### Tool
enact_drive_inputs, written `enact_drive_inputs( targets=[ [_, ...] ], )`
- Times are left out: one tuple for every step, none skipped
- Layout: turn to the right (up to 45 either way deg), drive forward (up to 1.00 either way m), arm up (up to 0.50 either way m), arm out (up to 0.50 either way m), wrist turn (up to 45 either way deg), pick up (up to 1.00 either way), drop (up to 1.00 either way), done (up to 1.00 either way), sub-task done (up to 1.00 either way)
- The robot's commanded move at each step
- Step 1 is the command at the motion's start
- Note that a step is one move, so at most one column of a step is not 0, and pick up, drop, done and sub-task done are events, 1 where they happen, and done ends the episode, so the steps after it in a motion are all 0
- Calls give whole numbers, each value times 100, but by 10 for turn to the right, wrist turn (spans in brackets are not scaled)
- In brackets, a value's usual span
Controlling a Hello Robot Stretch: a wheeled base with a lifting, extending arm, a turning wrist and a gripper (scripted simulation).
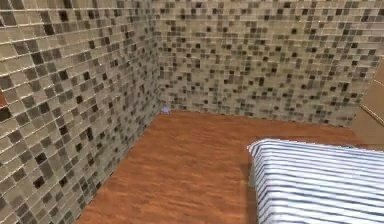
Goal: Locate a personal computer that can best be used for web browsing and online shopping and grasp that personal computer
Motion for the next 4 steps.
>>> enact_drive_inputs(
  targets=[
    [0, 100, 0, 0, 0, 0, 0, 0, 0],
    [0, 50, 0, 0, 0, 0, 0, 0, 0],
    [450, 0, 0, 0, 0, 0, 0, 0, 0],
    [120, 0, 0, 0, 0, 0, 0, 0, 0]
  ],
)
